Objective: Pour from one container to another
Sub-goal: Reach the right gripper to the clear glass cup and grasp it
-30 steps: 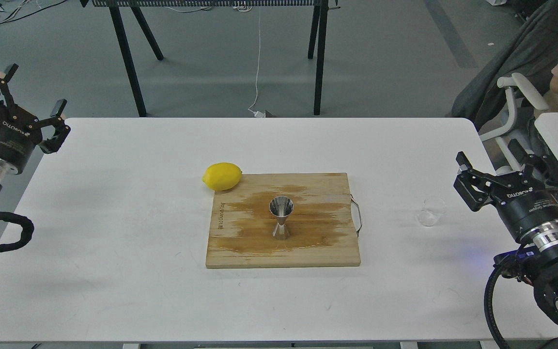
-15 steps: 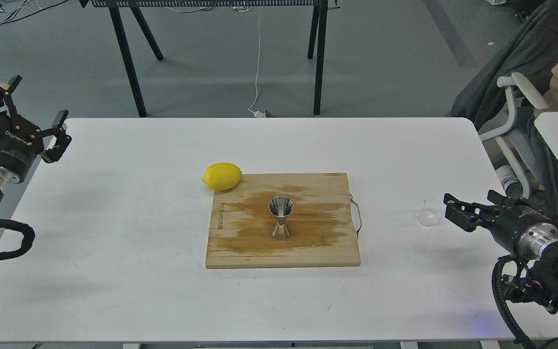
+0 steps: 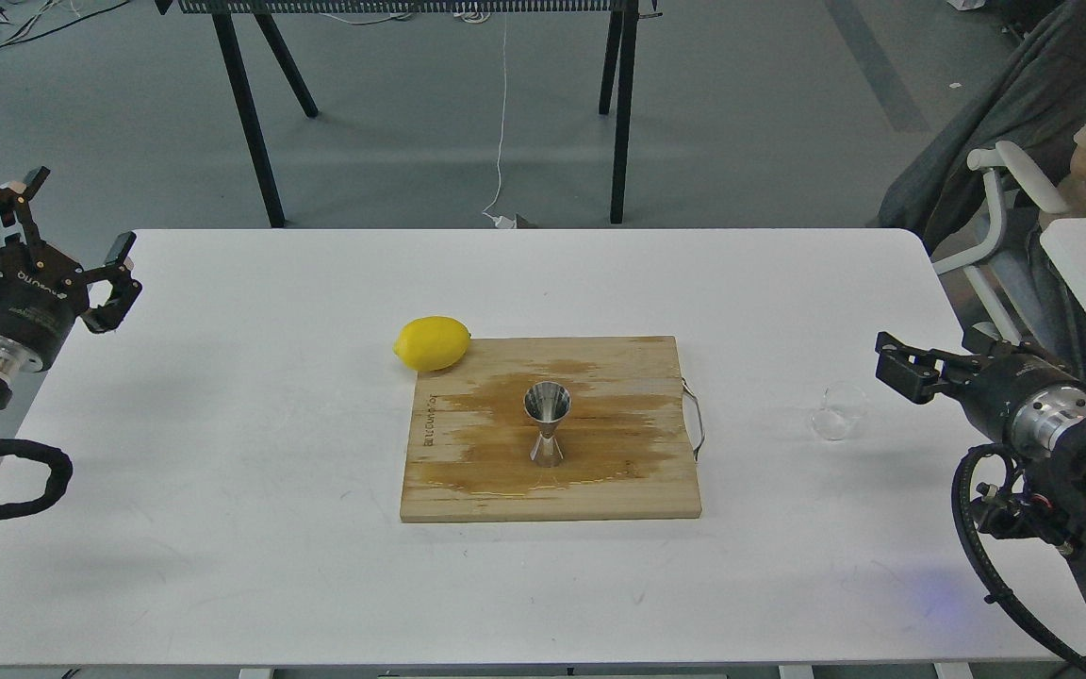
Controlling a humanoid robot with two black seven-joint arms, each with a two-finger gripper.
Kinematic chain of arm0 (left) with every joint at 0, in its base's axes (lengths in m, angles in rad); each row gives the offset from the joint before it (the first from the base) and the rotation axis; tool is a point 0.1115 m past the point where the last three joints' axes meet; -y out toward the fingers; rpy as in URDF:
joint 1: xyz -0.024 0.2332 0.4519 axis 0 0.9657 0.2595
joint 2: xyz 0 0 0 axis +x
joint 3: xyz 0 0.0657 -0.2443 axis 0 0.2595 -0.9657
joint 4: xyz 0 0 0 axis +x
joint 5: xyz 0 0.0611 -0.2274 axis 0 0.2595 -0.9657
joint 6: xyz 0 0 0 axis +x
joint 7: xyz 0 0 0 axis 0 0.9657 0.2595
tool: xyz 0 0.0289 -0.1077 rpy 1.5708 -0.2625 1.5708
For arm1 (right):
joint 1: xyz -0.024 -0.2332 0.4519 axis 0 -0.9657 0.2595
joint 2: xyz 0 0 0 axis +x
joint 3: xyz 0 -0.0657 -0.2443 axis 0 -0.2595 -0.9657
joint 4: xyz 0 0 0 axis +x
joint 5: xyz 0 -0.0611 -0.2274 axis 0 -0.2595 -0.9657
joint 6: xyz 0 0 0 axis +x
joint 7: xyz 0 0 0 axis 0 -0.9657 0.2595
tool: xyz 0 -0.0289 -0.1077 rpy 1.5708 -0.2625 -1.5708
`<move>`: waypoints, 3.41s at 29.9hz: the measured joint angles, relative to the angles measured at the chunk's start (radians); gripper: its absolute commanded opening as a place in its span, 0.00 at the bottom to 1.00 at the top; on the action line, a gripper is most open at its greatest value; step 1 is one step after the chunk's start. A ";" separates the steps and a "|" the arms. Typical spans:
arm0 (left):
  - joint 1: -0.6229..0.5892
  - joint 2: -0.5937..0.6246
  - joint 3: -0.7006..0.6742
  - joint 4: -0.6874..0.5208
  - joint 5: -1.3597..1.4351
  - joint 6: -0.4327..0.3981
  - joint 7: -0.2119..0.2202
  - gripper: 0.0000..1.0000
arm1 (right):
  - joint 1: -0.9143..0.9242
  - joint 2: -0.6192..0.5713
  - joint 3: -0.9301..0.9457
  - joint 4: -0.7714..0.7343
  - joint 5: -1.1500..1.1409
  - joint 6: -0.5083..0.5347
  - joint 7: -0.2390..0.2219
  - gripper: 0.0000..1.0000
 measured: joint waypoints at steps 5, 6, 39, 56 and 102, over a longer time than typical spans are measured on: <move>0.004 -0.007 0.000 0.010 0.000 0.000 0.000 0.97 | 0.014 0.021 -0.034 -0.064 -0.013 0.000 -0.001 0.99; 0.004 -0.008 0.000 0.013 0.000 0.000 0.000 0.97 | 0.016 0.026 -0.035 -0.073 -0.021 0.000 0.000 0.99; 0.006 -0.031 0.026 0.047 0.000 0.000 0.000 0.97 | 0.079 0.126 -0.118 -0.220 -0.110 0.000 -0.001 0.99; 0.006 -0.032 0.026 0.047 0.000 0.000 0.000 0.97 | 0.151 0.162 -0.153 -0.325 -0.131 0.000 -0.002 0.99; 0.006 -0.047 0.025 0.090 0.000 0.000 0.000 0.97 | 0.200 0.234 -0.183 -0.430 -0.243 0.000 -0.007 0.59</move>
